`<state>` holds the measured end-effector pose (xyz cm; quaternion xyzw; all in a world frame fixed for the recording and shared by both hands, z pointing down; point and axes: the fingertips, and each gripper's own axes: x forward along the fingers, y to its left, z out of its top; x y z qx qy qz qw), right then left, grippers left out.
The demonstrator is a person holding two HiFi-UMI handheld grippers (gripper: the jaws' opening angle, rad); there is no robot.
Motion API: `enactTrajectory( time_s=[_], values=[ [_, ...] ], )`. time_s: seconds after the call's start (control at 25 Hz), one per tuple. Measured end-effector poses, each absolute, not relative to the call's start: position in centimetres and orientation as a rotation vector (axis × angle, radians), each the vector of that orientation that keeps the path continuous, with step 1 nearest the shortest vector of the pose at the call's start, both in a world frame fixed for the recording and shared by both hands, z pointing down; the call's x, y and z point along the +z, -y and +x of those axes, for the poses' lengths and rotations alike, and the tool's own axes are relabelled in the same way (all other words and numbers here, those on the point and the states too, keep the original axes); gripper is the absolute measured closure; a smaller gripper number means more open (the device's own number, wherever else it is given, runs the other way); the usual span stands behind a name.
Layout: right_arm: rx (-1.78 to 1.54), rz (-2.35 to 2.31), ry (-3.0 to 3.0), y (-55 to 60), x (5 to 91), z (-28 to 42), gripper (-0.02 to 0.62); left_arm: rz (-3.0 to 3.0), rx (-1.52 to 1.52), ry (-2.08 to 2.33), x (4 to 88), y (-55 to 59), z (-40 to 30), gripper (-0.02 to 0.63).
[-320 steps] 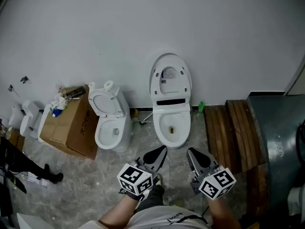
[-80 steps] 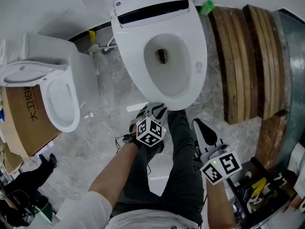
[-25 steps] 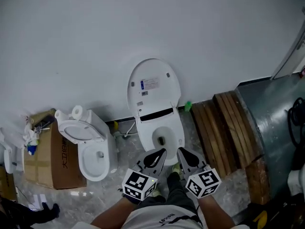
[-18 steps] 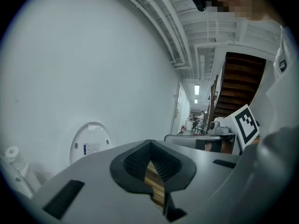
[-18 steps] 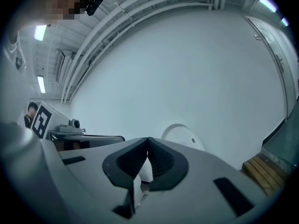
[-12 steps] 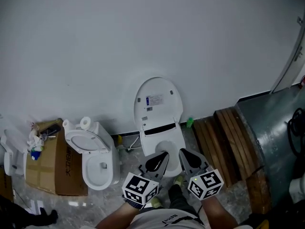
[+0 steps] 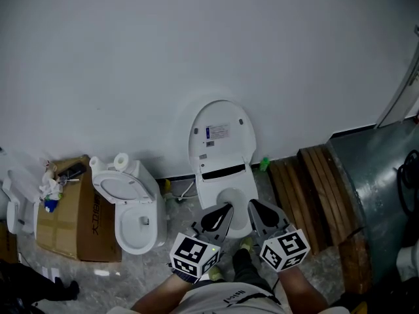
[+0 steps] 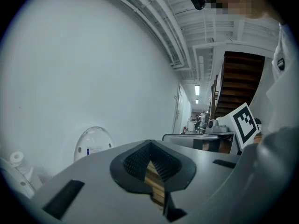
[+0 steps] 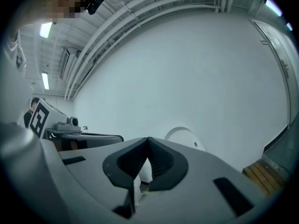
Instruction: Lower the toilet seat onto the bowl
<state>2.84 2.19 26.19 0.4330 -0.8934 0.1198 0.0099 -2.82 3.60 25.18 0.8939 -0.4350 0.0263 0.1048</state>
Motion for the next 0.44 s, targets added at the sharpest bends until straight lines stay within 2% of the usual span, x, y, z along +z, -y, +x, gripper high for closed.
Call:
enactTrajectory(
  time_s=[0.44],
  values=[
    [0.370,1.332,2.793,-1.78,26.09,2.19,0.578,2.623,0.063,1.291,24.65,-3.15,-3.23,0.595]
  ],
)
